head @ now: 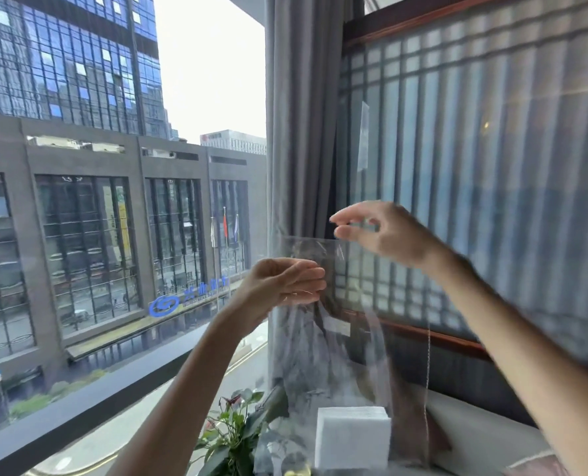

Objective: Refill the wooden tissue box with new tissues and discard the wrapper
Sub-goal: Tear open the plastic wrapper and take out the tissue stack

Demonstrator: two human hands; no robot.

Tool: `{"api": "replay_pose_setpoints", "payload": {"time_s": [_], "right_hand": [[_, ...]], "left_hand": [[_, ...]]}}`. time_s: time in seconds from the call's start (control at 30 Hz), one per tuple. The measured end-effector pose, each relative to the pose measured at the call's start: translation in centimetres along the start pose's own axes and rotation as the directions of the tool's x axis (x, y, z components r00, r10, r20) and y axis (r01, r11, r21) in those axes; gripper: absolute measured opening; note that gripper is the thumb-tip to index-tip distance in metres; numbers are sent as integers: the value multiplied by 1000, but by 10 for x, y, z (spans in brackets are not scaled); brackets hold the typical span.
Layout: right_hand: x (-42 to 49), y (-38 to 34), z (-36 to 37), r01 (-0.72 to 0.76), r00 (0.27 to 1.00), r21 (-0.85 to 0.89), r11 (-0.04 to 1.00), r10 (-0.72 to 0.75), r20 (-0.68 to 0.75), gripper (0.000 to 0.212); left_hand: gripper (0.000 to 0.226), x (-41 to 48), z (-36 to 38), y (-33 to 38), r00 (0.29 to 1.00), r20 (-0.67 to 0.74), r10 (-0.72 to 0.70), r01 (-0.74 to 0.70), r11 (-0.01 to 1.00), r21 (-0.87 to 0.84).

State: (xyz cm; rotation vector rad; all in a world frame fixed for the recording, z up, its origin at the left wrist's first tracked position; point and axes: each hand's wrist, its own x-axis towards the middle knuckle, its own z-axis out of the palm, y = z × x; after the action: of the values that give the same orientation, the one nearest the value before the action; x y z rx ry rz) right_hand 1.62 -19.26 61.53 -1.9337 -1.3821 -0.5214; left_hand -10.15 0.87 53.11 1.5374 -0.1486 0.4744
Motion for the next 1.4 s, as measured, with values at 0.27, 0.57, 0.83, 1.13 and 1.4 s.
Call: {"api": "replay_pose_setpoints", "payload": {"time_s": [0.27,0.57,0.83,1.13,1.4], "right_hand": [[-10,-44,80,199,966,-242,950,-232,-116,10],[0,-65,97,337,932,-217,916,-357,-60,13],[29,-69,89,270,962,-183,945,-273,10,6],[8,-75,83,383,922,-122,916,-387,-10,14],[18,-70,61,345,906,44,937,-345,246,12]], "left_hand": [[28,-16,11,14,1000,-5,27,-26,984,177],[19,-37,-11,23,990,-142,20,14,972,235],[26,-50,-14,25,985,-174,-10,57,962,268],[30,-49,-14,36,980,-174,98,-43,954,297],[26,-54,-10,28,990,-134,51,4,924,383]]}}
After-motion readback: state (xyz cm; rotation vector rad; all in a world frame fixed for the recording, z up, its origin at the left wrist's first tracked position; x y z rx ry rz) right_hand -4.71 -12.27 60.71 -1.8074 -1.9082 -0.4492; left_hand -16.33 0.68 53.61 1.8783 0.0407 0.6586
